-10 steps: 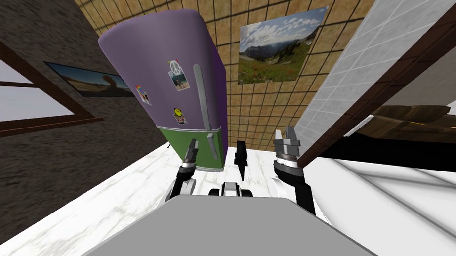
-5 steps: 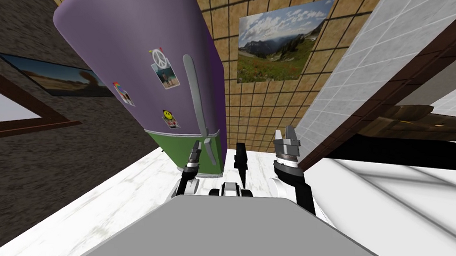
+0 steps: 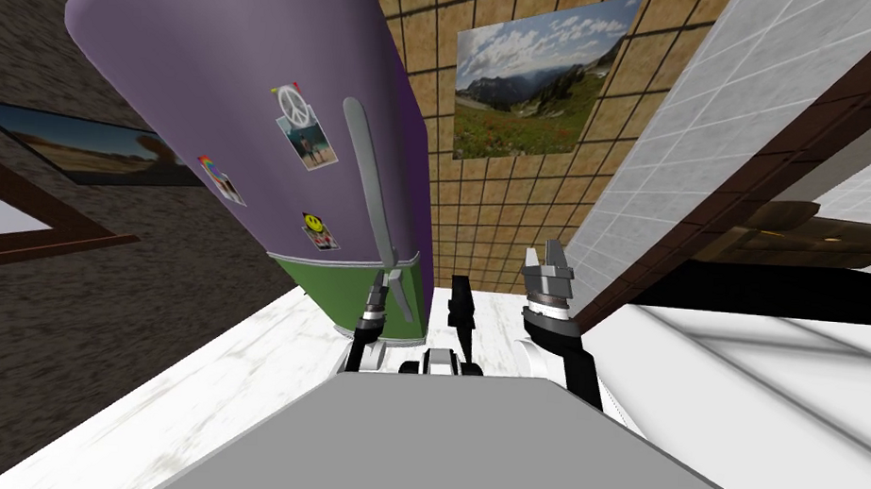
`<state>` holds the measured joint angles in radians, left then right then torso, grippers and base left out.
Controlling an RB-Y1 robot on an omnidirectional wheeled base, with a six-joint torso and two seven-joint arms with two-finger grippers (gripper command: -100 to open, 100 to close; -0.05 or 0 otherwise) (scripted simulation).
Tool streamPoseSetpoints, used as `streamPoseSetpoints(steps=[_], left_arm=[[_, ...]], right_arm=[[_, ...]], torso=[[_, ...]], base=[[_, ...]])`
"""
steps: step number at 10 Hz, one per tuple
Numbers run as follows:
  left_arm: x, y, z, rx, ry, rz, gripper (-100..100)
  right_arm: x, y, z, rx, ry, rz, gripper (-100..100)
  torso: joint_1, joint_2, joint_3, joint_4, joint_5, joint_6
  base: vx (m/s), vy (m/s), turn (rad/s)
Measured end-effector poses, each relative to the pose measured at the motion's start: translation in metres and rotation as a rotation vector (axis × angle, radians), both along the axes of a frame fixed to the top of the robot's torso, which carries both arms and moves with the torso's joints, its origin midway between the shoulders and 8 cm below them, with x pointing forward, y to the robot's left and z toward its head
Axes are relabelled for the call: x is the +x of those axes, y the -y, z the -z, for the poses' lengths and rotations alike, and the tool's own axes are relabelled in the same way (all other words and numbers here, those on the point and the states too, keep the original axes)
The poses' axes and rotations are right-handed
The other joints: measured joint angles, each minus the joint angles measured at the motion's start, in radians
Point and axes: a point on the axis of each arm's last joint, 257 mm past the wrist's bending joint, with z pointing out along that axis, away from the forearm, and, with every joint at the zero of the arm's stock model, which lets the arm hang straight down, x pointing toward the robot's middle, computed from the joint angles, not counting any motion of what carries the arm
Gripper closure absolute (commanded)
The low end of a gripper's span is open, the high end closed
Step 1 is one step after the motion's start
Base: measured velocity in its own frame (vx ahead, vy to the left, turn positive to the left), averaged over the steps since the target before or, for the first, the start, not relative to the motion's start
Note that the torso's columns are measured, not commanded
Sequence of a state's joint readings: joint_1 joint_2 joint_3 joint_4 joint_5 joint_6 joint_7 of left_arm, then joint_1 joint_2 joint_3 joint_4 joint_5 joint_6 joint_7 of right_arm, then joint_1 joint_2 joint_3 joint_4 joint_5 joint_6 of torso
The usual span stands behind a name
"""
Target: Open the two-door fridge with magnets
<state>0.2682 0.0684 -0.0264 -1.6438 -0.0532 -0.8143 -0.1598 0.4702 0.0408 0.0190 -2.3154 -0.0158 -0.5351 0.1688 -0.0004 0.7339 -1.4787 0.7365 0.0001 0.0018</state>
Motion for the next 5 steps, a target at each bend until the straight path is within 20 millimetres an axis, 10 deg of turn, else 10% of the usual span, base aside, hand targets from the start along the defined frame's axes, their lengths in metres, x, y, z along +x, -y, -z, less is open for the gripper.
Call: streamPoseSetpoints(steps=[4, 5], left_arm=[[0.01, -0.002, -0.018, 0.0, 0.003, 0.0, -100], [0.01, -0.002, -0.018, 0.0, 0.002, 0.0, 100]], right_arm=[[0.0, 0.0, 0.0, 0.0, 0.0, 0.0, 0], [0.0, 0.0, 0.0, 0.0, 0.0, 0.0, 0]], torso=[[0.0, 0.002, 0.002, 0.001, 0.0, -0.001], [0.001, 0.002, 0.002, 0.001, 0.0, -0.001]], base=[[0.019, -0.005, 0.006], [-0.016, 0.004, -0.016]])
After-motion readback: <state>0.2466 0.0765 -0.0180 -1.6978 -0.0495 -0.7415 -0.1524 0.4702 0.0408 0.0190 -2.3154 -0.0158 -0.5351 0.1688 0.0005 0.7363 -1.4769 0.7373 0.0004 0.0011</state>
